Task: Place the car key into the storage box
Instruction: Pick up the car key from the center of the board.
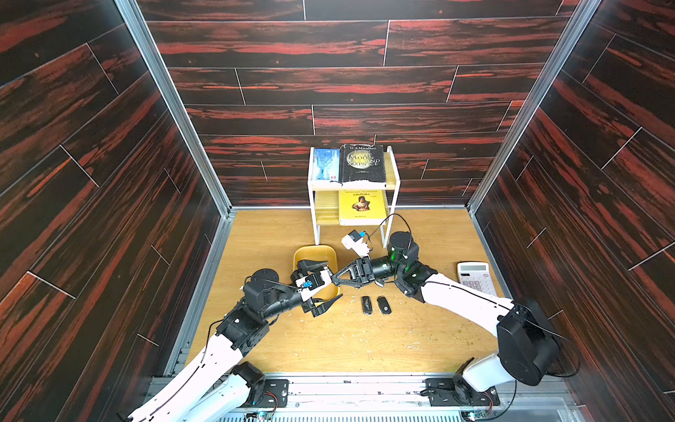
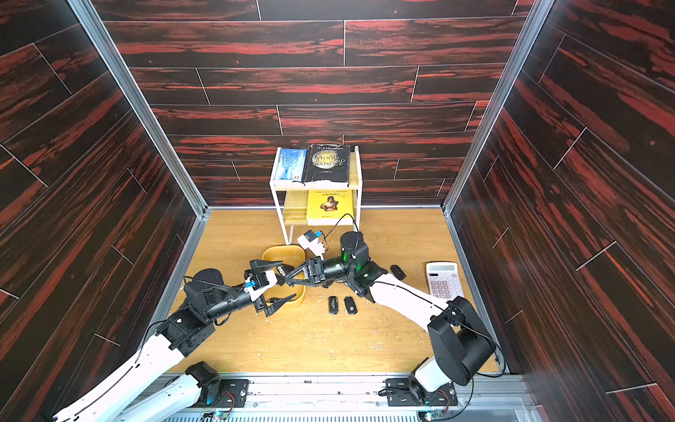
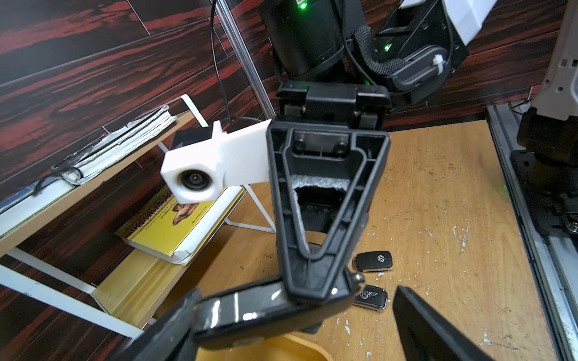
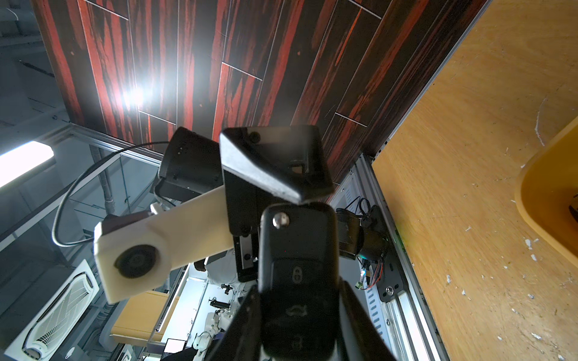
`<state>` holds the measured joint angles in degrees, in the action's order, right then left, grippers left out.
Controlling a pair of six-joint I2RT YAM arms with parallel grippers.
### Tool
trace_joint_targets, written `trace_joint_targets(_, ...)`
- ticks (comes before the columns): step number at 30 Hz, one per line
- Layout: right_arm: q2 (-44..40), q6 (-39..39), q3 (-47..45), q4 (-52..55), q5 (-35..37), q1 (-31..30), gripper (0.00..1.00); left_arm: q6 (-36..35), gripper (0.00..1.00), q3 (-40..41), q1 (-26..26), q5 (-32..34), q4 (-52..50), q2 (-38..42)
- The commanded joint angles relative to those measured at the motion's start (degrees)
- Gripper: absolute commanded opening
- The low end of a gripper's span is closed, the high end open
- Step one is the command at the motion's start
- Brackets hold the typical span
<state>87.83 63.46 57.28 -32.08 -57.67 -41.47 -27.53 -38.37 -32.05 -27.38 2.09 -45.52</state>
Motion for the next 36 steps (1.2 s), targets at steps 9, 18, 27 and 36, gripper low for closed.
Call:
trace_joint_targets(9, 0.48, 0.59, -1.31, -3.06, -0.43, -0.33, 0.12, 0.13, 0.84, -3.37, -1.07, -0.04, -1.07, -0.84)
trace_joint_targets(18, 0.56, 0.75, -1.05, -3.09, -0.43, -0.32, 0.12, 0.2, 0.74, -3.9, -1.17, -0.72, -2.02, -1.28)
trace_joint_targets(27, 0.47, 0.95, -0.5, -3.09, -0.54, -0.32, 0.12, 0.44, 0.68, -3.98, -1.17, -1.39, -2.26, -1.93)
trace_joint_targets(36, 0.16, 1.07, 0.16, -3.44, -0.78, -0.34, 0.12, 0.38, 0.8, -3.51, -1.17, -0.85, -2.09, -1.51)
